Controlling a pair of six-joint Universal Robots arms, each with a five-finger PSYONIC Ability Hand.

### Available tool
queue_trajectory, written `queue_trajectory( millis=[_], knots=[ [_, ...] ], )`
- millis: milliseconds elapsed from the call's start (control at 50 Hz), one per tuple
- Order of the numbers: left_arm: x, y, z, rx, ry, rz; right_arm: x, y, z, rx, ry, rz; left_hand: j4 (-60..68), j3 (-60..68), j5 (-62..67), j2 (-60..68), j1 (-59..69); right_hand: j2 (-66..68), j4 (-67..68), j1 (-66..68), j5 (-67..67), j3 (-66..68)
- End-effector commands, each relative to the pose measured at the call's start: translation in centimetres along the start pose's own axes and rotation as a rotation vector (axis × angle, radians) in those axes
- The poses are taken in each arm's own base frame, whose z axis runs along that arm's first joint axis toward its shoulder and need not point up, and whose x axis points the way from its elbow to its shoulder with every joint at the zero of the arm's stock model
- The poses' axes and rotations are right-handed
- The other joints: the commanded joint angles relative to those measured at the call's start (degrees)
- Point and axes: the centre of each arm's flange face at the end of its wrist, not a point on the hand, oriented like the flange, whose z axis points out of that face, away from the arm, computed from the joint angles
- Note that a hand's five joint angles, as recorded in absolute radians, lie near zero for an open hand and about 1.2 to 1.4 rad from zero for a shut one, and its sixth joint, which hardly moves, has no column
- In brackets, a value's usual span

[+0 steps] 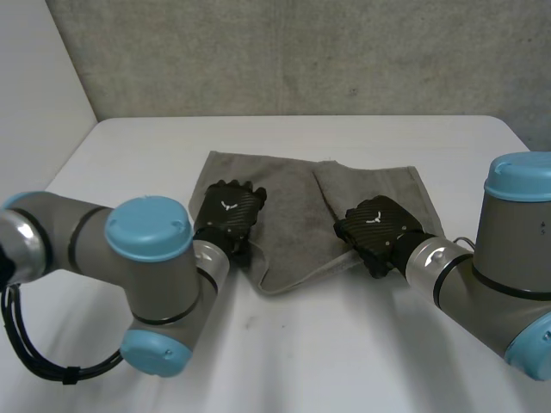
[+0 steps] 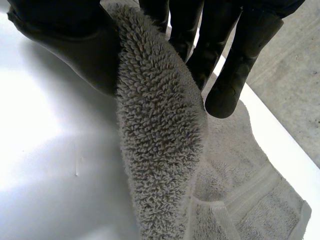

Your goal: Fold the towel.

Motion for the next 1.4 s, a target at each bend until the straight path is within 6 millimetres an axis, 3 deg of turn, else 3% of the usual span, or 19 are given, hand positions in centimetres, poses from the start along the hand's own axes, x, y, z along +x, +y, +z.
queue_trajectory(
  millis=[20,220,400,500,540,640,780,820,920,1020,1100,1200,1320,1360,1400],
  knots=[
    [0.1,1.7,1.4,-0.013,-0.037,0.108,0.1,0.0,0.0,0.003,0.002,-0.001,10.81,10.71,10.63,10.73,10.81,3.89,3.2,3.85,2.98,3.68],
    [-0.4,1.5,1.7,0.014,-0.078,0.129,0.1,0.2,0.0,-0.002,0.005,-0.006,27.66,27.56,27.49,27.59,27.66,3.89,3.2,3.85,2.98,3.68],
    [-1.2,0.4,0.1,0.021,-0.088,0.14,0.1,0.2,0.1,0.002,0.007,-0.006,60.39,60.29,60.22,60.32,60.39,3.89,3.2,3.85,2.98,3.68],
    [-1.8,-0.2,-1.2,0.021,-0.094,0.193,0.1,0.2,0.2,0.005,0.003,0.01,60.44,60.34,60.27,60.37,60.44,3.89,3.2,3.85,2.98,3.68],
    [-3.8,-0.8,-1.5,0.024,-0.141,0.219,0.3,0.2,0.3,0.005,0.003,0.022,60.44,60.34,60.27,60.37,60.44,3.89,3.2,3.85,2.98,3.68],
    [-6.5,-2.5,-2.3,0.057,-0.196,0.227,0.7,-0.1,0.4,0.008,0.013,0.048,60.44,60.34,60.27,60.37,60.44,3.89,3.2,3.85,2.98,3.68],
    [-6.9,-5.1,-3.8,0.135,-0.174,0.226,1.5,-1.6,-0.1,0.05,0.042,0.044,60.44,60.34,60.27,60.37,60.44,3.89,3.2,3.85,2.98,3.68],
    [-7.3,-7.0,-5.1,0.188,-0.181,0.225,2.0,-2.9,-1.2,0.068,0.054,0.03,60.44,60.34,60.27,60.37,60.44,3.89,3.2,3.85,2.98,3.68],
    [-7.6,-8.3,-6.6,0.207,-0.183,0.226,2.8,-4.9,-3.4,0.062,0.05,0.035,60.44,60.34,60.27,60.37,60.44,3.89,3.2,3.85,2.98,3.68],
    [-7.7,-9.1,-8.3,0.184,-0.157,0.228,3.1,-5.4,-4.8,-0.01,0.01,0.049,60.44,60.34,60.27,60.37,60.44,3.89,3.2,3.85,2.98,3.68],
    [-7.5,-8.9,-9.3,0.138,-0.114,0.233,2.6,-5.1,-5.8,-0.083,-0.04,0.021,60.44,60.34,60.27,60.37,60.44,3.89,3.2,3.85,2.98,3.68],
    [-6.7,-7.1,-10.4,0.018,-0.031,0.233,1.3,-4.2,-7.3,-0.198,-0.141,-0.055,60.44,60.34,60.27,60.37,60.44,3.89,3.2,3.85,2.98,3.68],
    [-6.7,-5.0,-10.0,-0.076,-0.011,0.23,0.6,-3.2,-7.4,-0.248,-0.185,-0.074,60.44,60.34,60.27,60.37,60.44,3.89,3.2,3.85,2.98,3.68],
    [-6.2,-2.8,-9.1,-0.169,0.026,0.232,-0.2,-1.7,-7.0,-0.311,-0.242,-0.09,60.44,60.34,60.27,60.37,60.44,3.89,3.2,3.85,2.98,3.68],
    [-6.0,-2.0,-8.9,-0.208,0.044,0.238,-0.7,-0.9,-6.7,-0.346,-0.277,-0.106,60.44,60.34,60.27,60.37,60.44,3.89,3.2,3.85,2.98,3.68]
  ],
)
